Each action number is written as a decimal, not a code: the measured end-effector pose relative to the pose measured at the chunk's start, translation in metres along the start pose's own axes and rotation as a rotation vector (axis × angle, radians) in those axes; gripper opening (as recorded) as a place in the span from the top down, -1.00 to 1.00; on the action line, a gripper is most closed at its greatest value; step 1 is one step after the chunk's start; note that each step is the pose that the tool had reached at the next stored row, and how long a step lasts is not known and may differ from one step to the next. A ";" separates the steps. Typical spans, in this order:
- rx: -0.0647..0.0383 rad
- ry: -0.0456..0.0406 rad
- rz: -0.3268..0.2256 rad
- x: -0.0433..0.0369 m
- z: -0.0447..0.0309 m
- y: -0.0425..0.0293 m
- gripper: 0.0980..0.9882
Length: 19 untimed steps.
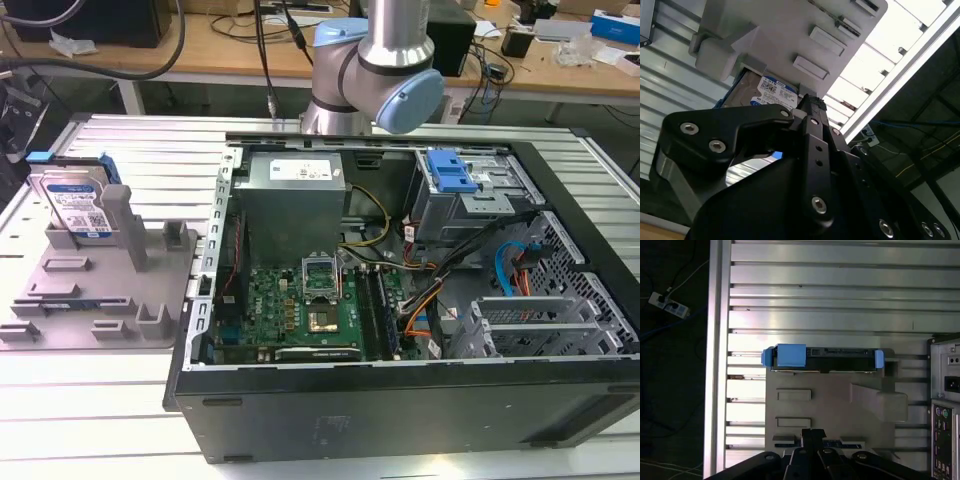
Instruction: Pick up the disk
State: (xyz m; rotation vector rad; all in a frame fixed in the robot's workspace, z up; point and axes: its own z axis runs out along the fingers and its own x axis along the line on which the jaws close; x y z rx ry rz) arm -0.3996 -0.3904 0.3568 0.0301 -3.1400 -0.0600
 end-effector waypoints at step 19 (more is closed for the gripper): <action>0.000 0.0128 -0.337 0.0000 0.0001 0.0000 0.98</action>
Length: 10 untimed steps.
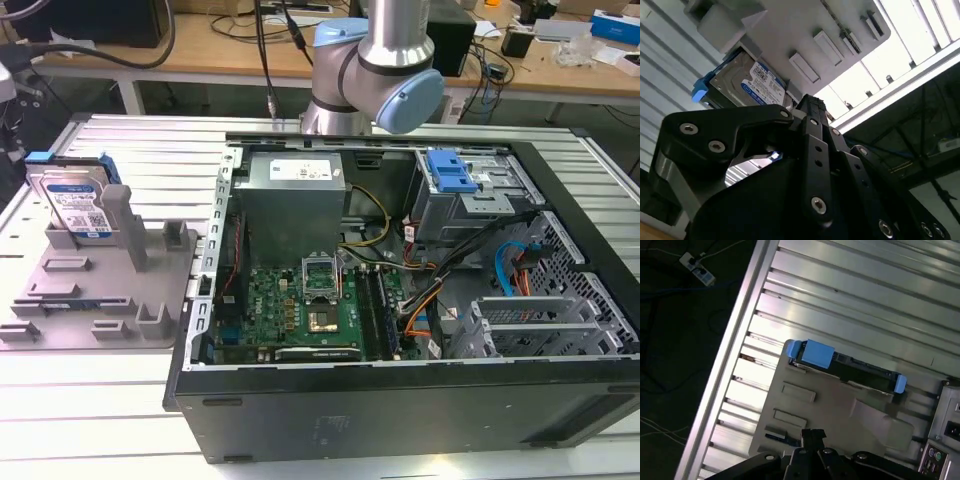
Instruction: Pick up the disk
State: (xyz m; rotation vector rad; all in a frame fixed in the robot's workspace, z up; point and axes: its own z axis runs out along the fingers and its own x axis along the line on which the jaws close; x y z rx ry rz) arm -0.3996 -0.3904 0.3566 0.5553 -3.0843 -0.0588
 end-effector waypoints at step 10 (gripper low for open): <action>0.000 0.0093 -0.241 -0.0002 0.0002 -0.0001 0.42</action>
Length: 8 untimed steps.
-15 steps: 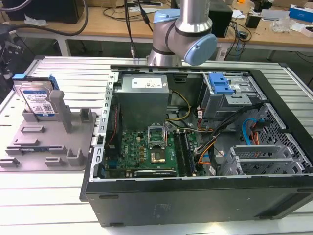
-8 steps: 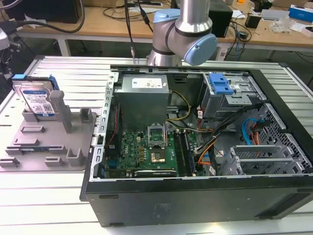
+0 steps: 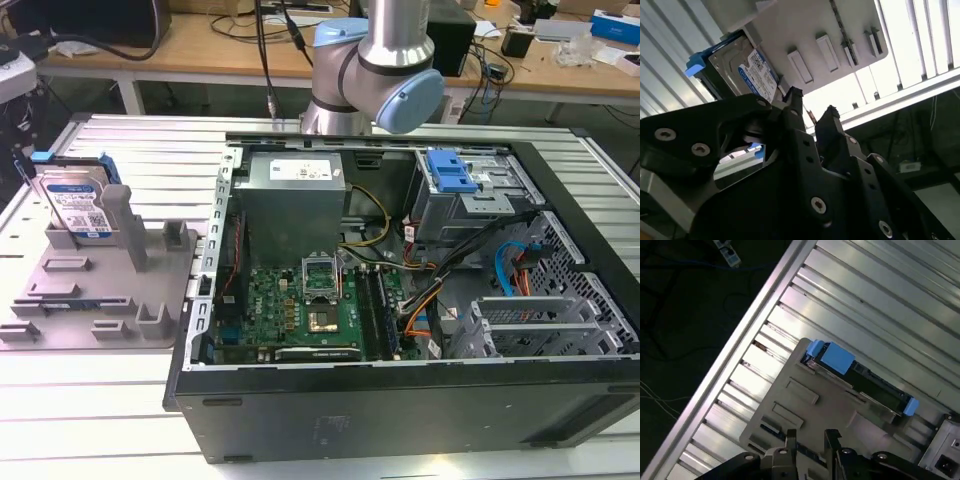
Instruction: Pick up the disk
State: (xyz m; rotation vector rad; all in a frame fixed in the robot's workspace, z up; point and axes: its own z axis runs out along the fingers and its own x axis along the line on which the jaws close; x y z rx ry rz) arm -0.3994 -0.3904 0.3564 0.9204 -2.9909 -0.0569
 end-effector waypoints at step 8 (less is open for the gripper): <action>0.006 0.0010 -0.158 -0.0007 0.0007 -0.0005 -0.13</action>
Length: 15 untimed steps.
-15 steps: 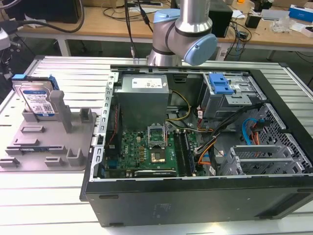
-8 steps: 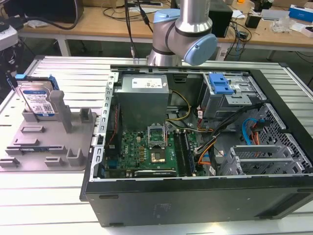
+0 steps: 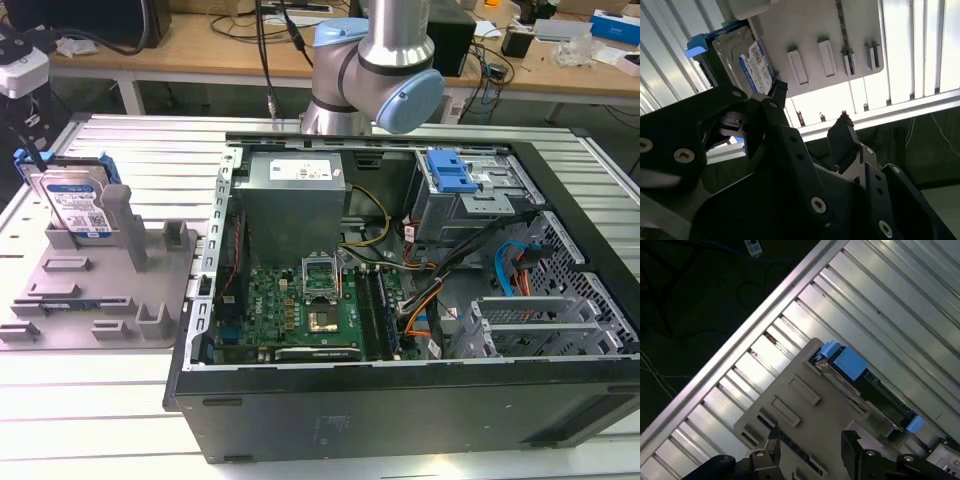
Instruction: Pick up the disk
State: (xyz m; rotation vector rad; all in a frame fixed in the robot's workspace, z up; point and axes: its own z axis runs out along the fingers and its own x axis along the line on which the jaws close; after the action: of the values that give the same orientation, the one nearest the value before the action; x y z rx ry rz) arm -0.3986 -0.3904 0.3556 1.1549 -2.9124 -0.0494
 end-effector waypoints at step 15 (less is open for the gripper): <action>0.006 0.0002 -0.355 -0.0004 0.0004 -0.0003 -0.13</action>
State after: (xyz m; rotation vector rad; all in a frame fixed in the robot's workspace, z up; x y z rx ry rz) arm -0.3980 -0.3903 0.3553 1.6557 -2.6692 -0.0416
